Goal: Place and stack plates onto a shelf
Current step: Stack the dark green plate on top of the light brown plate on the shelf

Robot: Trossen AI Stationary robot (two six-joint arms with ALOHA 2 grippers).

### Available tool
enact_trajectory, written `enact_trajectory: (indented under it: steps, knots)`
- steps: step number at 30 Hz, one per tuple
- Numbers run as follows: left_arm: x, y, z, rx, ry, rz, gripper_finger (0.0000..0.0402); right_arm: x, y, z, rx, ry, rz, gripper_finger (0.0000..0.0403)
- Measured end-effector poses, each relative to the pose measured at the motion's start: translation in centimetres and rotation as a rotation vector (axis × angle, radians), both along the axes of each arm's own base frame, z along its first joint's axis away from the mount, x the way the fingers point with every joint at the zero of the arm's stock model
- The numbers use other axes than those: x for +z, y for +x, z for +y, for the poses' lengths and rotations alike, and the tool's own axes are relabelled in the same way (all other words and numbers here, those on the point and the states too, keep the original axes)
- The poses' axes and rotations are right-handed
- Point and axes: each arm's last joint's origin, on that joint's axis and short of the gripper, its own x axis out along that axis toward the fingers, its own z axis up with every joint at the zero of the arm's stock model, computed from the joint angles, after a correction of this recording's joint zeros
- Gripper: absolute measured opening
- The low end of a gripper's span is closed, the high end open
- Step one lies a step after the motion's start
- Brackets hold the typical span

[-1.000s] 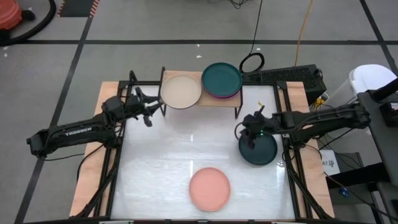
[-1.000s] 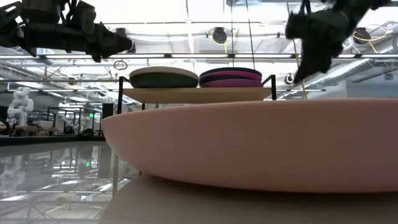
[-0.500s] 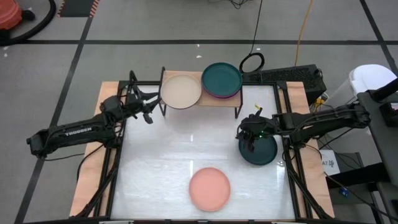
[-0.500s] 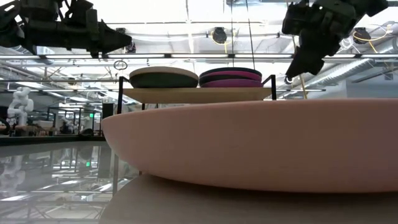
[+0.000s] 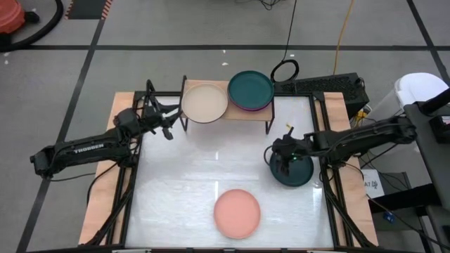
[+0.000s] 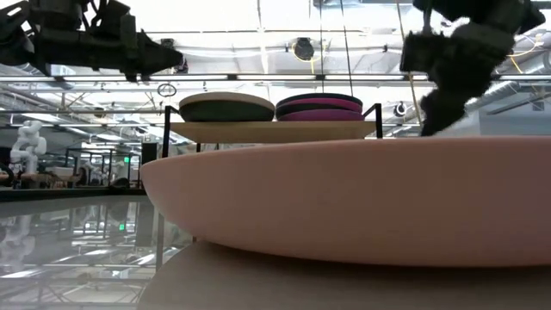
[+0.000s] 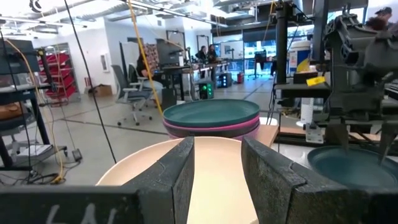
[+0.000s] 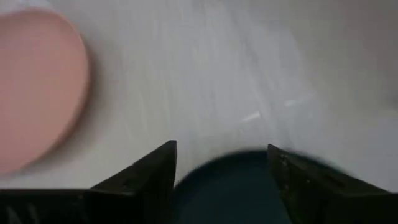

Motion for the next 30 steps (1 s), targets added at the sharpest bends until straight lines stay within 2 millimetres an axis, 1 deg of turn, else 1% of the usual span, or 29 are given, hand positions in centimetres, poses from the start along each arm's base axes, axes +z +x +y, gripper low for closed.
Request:
enact_trajectory:
  steps: [6,9,14,23,26,30]
  knots:
    - [-0.6,0.5,0.3,0.0,-0.021,0.037,0.0138,-2.3,-0.1,0.8,-0.025,0.087,0.11,0.0235]
    - [-0.9,0.8,0.4,0.0,-0.035,0.057,0.0138,-3.0,0.0,1.3,-0.009,0.093,0.114,0.0235]
    - [-1.4,1.1,0.6,-0.001,-0.055,0.081,0.0138,-4.3,0.6,2.0,-0.009,0.124,0.056,0.0235]
    - [-1.3,1.2,0.6,-0.002,-0.057,0.076,0.0138,-7.1,0.8,2.3,-0.045,0.078,0.215,0.0232]
    - [-1.3,1.2,0.6,-0.002,-0.061,0.075,0.0138,-7.3,0.9,2.4,-0.023,0.06,0.223,0.0208]
    - [-1.3,1.1,0.6,-0.002,-0.06,0.07,0.0138,-7.2,0.9,2.4,-0.016,0.063,0.221,0.0147]
